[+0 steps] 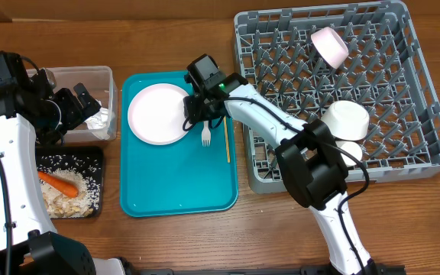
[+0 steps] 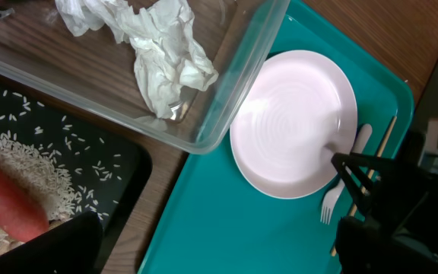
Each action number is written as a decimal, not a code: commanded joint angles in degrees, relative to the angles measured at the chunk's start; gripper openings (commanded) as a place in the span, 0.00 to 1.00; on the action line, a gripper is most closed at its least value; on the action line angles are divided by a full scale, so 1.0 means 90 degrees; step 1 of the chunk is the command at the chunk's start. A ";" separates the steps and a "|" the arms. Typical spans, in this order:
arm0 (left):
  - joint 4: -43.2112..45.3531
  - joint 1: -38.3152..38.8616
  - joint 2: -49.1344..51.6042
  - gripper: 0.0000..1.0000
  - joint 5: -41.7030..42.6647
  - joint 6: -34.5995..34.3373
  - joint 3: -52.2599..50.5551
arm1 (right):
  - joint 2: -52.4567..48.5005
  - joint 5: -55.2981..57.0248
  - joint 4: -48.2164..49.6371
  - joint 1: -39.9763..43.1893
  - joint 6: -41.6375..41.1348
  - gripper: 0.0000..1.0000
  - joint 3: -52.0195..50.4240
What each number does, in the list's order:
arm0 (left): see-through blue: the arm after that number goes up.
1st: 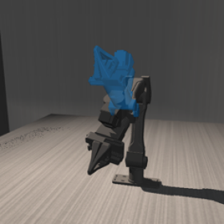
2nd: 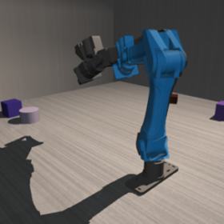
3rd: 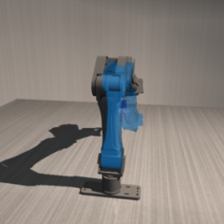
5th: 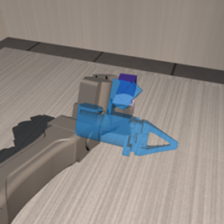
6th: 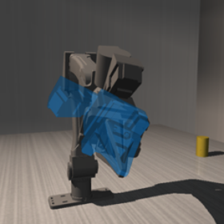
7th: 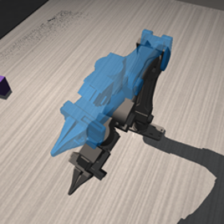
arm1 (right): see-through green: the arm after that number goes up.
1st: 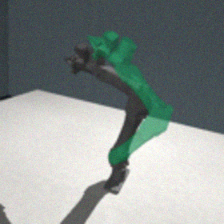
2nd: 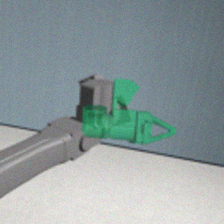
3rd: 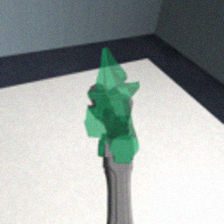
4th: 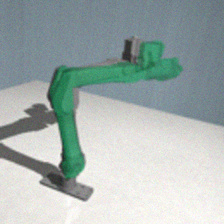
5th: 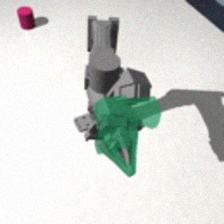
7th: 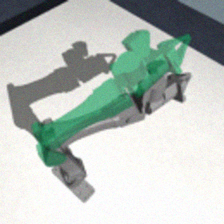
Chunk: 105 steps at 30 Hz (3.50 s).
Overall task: Sort waste into correct bins and load items into the dishwasher rack
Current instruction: 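Lower the right gripper onto the edge of the large pink plate, then grasp the large pink plate rim with the right gripper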
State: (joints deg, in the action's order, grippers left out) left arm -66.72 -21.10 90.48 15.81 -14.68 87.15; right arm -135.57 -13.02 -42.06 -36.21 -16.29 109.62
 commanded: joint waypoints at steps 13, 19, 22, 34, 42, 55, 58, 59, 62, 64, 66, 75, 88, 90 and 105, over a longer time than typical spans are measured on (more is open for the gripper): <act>-0.0015 0.0005 -0.0138 1.00 0.0029 -0.0039 0.0109 | -0.0097 0.0544 0.0053 -0.0221 -0.0032 0.33 0.0136; -0.0012 0.0012 -0.0138 1.00 0.0029 -0.0039 0.0109 | -0.0097 0.0542 0.0039 -0.0221 -0.0032 0.27 0.0136; -0.0012 0.0012 -0.0138 1.00 0.0029 -0.0039 0.0109 | -0.0097 0.0544 0.0036 -0.0221 -0.0032 0.24 0.0136; -0.0012 0.0012 -0.0138 1.00 0.0029 -0.0039 0.0109 | -0.0097 0.0828 0.0027 -0.0221 -0.0386 0.11 0.0136; -0.0012 0.0012 -0.0138 1.00 0.0029 -0.0039 0.0109 | -0.0097 0.0826 -0.0002 -0.0221 -0.0389 0.15 0.0136; -0.0012 0.0012 -0.0138 1.00 0.0029 -0.0039 0.0109 | -0.0097 0.0942 -0.0019 -0.0228 -0.0393 0.13 0.0129; -0.0012 0.0012 -0.0138 1.00 0.0029 -0.0039 0.0109 | -0.0097 0.0942 -0.0022 -0.0228 -0.0435 0.13 0.0112; -0.0012 0.0012 -0.0138 1.00 0.0029 -0.0039 0.0109 | -0.0097 0.0942 -0.0022 -0.0228 -0.0442 0.13 0.0104; -0.0012 0.0012 -0.0138 1.00 0.0029 -0.0039 0.0109 | -0.0100 0.0945 0.0002 -0.0228 -0.0554 0.13 0.0075; -0.0012 0.0015 -0.0138 1.00 0.0032 -0.0039 0.0109 | -0.0100 0.0945 0.0012 -0.0228 -0.0556 0.13 0.0063; -0.0015 0.0015 -0.0138 1.00 0.0029 -0.0039 0.0109 | -0.0102 0.0945 0.0015 -0.0228 -0.0554 0.13 0.0063; -0.0012 0.0015 -0.0138 1.00 0.0029 -0.0039 0.0109 | -0.0095 0.0942 0.0024 -0.0226 -0.0554 0.04 0.0078; -0.0012 0.0015 -0.0138 1.00 0.0029 -0.0039 0.0109 | 0.0240 0.1382 -0.0597 -0.0180 -0.0525 0.04 0.0697; -0.0012 0.0015 -0.0138 1.00 0.0029 -0.0039 0.0109 | 0.0272 0.1452 -0.0726 -0.0180 -0.0491 0.04 0.0743; -0.0012 0.0015 -0.0138 1.00 0.0029 -0.0039 0.0109 | 0.1239 0.1547 -0.0947 -0.0180 -0.0476 0.04 0.0753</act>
State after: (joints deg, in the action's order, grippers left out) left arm -66.72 -21.10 90.48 15.81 -14.68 87.15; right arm -130.58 -0.38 -50.50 -37.91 -20.88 114.56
